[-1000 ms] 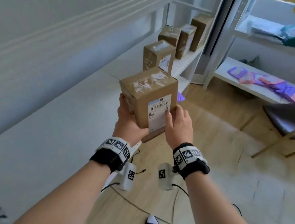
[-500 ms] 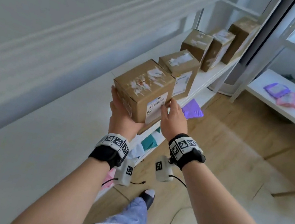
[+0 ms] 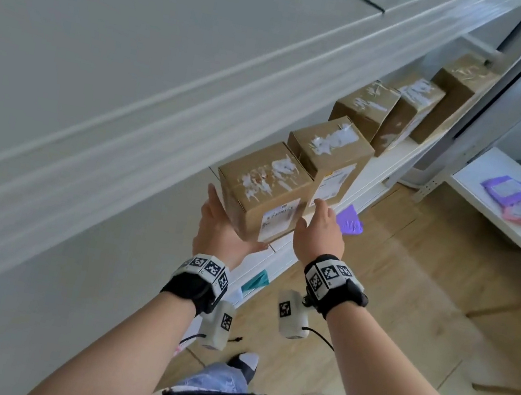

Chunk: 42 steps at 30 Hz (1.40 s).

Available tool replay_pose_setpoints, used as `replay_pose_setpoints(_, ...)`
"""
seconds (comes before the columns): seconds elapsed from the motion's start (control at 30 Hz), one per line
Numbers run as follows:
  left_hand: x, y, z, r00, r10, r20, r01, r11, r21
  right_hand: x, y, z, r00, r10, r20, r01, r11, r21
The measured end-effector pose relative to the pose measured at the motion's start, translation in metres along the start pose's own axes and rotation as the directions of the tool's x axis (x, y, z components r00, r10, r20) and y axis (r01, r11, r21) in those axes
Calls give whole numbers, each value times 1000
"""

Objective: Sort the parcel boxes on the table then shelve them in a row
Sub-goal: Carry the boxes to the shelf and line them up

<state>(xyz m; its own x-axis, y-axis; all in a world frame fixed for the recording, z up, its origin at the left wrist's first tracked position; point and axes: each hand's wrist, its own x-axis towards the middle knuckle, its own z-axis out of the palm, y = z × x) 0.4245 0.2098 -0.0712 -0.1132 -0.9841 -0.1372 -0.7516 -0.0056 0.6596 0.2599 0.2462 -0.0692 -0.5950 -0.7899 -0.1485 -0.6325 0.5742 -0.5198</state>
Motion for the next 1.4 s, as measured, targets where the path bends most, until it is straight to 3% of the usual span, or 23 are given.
replay_pose_setpoints(0.23, -23, -9, -17, 999, -43, 20, 42, 998, 41, -31, 3, 0, 999, -44, 9, 44, 999, -14)
replay_pose_setpoints(0.47, -85, -35, -45, 996, 90, -1, -88, 977, 195, -102, -4, 1, 987, -161, 5, 161, 982, -98)
replay_pose_setpoints(0.6, -125, -53, -71, 987, 145, -71, -124, 961, 245, -147, -19, 4, 958, -286, 4, 285, 951, -119)
replay_pose_setpoints(0.73, -164, -76, -105, 984, 113, -139, -74, 964, 257, -193, -45, 16, 911, -408, 58, 412, 899, -145)
replay_pose_setpoints(1.0, -229, -157, -177, 973, -90, -210, 136, 966, 219, -287, -109, 68, 765, -600, 234, 633, 767, -102)
replay_pose_setpoints(1.3, -302, -296, -270, 904, -168, -393, 301, 903, 306, -419, -210, 160, 537, -752, 382, 832, 546, -96)
replay_pose_setpoints(1.4, -335, -329, -289, 935, -167, -312, 268, 910, 316, -471, -231, 192, 462, -749, 475, 875, 473, -104)
